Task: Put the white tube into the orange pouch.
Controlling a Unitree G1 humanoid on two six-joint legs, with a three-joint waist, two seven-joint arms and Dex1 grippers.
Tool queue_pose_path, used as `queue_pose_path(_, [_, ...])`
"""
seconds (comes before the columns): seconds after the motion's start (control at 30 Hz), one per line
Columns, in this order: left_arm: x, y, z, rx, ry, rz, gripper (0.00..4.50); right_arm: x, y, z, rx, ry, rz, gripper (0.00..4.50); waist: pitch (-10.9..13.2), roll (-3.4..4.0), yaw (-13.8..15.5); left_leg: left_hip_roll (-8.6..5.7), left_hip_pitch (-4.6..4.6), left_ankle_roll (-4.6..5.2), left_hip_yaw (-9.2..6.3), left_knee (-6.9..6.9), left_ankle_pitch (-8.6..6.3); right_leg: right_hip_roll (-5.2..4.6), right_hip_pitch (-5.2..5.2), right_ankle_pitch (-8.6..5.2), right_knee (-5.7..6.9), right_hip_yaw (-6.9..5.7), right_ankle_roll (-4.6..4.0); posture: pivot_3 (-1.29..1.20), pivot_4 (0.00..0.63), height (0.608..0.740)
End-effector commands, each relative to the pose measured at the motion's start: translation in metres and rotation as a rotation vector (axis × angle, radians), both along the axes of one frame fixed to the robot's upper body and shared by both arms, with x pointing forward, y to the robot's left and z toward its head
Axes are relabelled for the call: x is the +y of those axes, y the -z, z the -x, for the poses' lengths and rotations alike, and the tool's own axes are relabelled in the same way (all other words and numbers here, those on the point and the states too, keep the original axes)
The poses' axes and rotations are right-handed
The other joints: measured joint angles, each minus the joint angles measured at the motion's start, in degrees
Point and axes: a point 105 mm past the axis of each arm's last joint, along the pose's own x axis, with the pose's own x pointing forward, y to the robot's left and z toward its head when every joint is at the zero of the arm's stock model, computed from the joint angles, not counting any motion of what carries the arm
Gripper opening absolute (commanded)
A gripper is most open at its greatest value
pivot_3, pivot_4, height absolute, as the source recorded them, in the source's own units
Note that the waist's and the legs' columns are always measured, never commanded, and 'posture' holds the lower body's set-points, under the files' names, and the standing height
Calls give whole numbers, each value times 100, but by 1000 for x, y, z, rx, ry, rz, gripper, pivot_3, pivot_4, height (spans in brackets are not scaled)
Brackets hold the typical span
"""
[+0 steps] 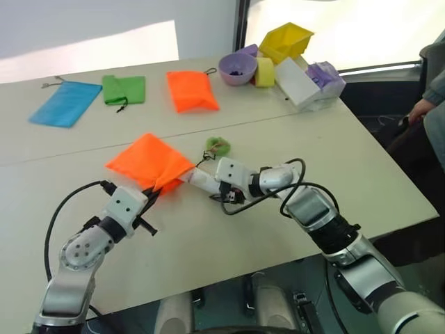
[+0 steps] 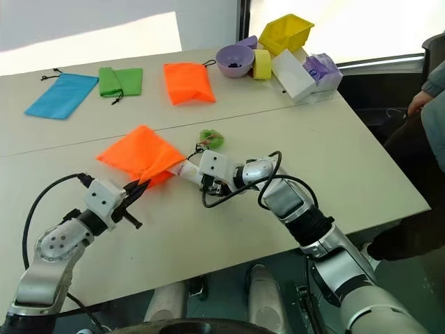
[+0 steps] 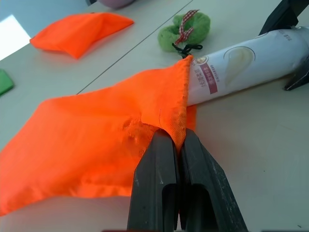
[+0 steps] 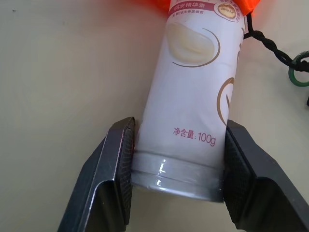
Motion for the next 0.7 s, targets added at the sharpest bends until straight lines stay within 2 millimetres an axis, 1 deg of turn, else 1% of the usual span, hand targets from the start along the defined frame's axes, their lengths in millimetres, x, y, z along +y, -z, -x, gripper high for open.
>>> queue_pose_path(0.03, [-9, -11, 3, -53, 27, 15, 0, 6, 6, 5, 8, -2, 8, 1844, 3, 28, -1, -29, 15, -36, -72, 102, -15, -69, 5, 6, -16, -7, 99, 0, 150, 740])
queue_pose_path(0.07, [-11, -12, 3, -54, 32, 19, 0, 4, 7, 2, -2, 4, 25, 1844, 16, 59, -21, -87, 8, -114, -335, 224, -108, -83, 31, 10, -18, -68, 96, 0, 150, 740])
queue_pose_path(0.1, [-12, -12, 3, -55, 35, 21, 0, 2, 8, 1, -8, 6, 38, 1844, 31, 97, -59, -113, 5, -127, -546, 299, -223, -119, 113, 29, -34, -202, 120, 0, 150, 740])
queue_pose_path(0.13, [-14, -13, 3, -57, 40, 25, 0, 0, 9, 0, -26, -4, 61, 1844, 34, 106, -85, -117, 9, -126, -635, 304, -243, -125, 189, 45, -103, -325, 184, 0, 150, 740])
queue_pose_path(0.17, [-16, -13, 3, -57, 55, 30, 0, 1, 9, 0, -28, -4, 56, 1844, 33, 104, -86, -103, 13, -126, -651, 295, -243, -85, 192, 67, -169, -355, 214, 0, 150, 740])
queue_pose_path(0.2, [-16, -13, 3, -57, 56, 27, 0, 6, 4, 0, -23, -6, 16, 1844, 31, 102, -79, -86, 10, -125, -646, 298, -243, -51, 205, 122, -211, -354, 251, 0, 150, 740])
queue_pose_path(0.23, [-16, -13, 3, -58, 59, 26, 0, 9, 3, 1, -6, -4, -9, 1844, 32, 102, -68, -80, 10, -125, -641, 296, -244, -42, 207, 130, -223, -355, 254, 0, 150, 740])
queue_pose_path(0.37, [-16, -14, 2, -57, 66, 28, 0, 13, 4, 7, -18, -44, -14, 1844, 32, 102, -36, -56, 11, -125, -627, 301, -242, -12, 201, 146, -220, -354, 230, 0, 150, 740])
queue_pose_path(0.43, [-14, -13, 4, -48, 70, 24, 0, 14, 2, 6, -23, -33, -34, 1844, 32, 102, -29, -52, 12, -127, -622, 303, -240, 0, 199, 147, -217, -352, 230, 0, 150, 740])
queue_pose_path(0.53, [-11, -10, 8, -23, 80, 18, 0, 10, 0, 5, -5, -35, -46, 1844, 32, 102, -30, -45, 12, -133, -619, 304, -237, 12, 193, 146, -216, -348, 231, 0, 150, 740])
queue_pose_path(0.63, [-2, -10, 13, -3, 80, 27, 0, 7, -4, 11, 30, -66, -71, 1844, 32, 102, -31, -44, 12, -133, -609, 304, -237, 13, 182, 147, -210, -335, 229, 0, 150, 740])
queue_pose_path(0.7, [9, -10, 11, -6, 50, 16, 0, 4, -7, 11, -9, -86, -65, 1844, 32, 103, -20, -43, 11, -133, -608, 304, -237, 13, 180, 146, -210, -333, 229, 0, 150, 740])
